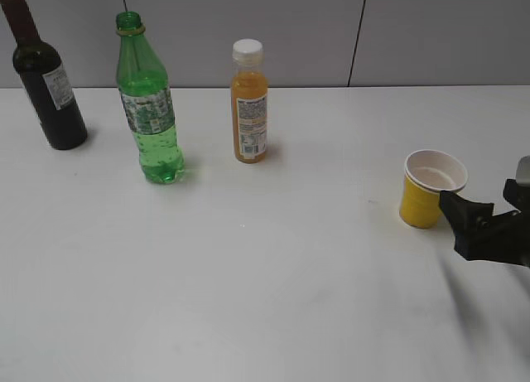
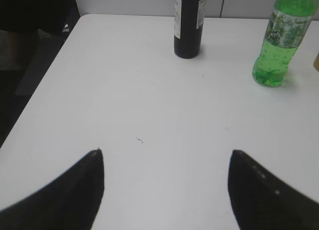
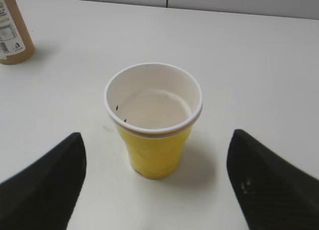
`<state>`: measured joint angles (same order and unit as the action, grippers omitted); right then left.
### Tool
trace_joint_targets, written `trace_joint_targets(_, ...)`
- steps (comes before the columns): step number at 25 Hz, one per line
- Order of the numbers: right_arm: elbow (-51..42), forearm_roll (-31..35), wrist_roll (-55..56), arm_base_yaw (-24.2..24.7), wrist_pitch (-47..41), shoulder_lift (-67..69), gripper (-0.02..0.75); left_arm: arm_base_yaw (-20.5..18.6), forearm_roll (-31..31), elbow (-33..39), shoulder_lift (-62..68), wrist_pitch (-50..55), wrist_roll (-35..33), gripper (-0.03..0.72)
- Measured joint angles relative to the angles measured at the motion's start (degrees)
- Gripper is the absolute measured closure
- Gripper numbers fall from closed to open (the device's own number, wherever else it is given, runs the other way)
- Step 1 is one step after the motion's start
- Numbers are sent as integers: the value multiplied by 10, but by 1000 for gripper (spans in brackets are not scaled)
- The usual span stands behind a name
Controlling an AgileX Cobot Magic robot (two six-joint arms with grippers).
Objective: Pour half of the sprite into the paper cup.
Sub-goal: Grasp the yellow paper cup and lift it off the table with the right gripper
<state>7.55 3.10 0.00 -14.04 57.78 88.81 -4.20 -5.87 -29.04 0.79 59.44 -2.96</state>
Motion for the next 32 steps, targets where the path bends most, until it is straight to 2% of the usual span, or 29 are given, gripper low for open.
trace_joint_targets(7,-1,-6,3,0,105,108,74,0,0,0,0,0,0,99)
trace_joint_targets(19,20,-16,30,0,112,251,84,0,0,0,0,0,0,99)
trace_joint_targets(32,96,-16,53,0,131,319,104,0,0,0,0,0,0,99)
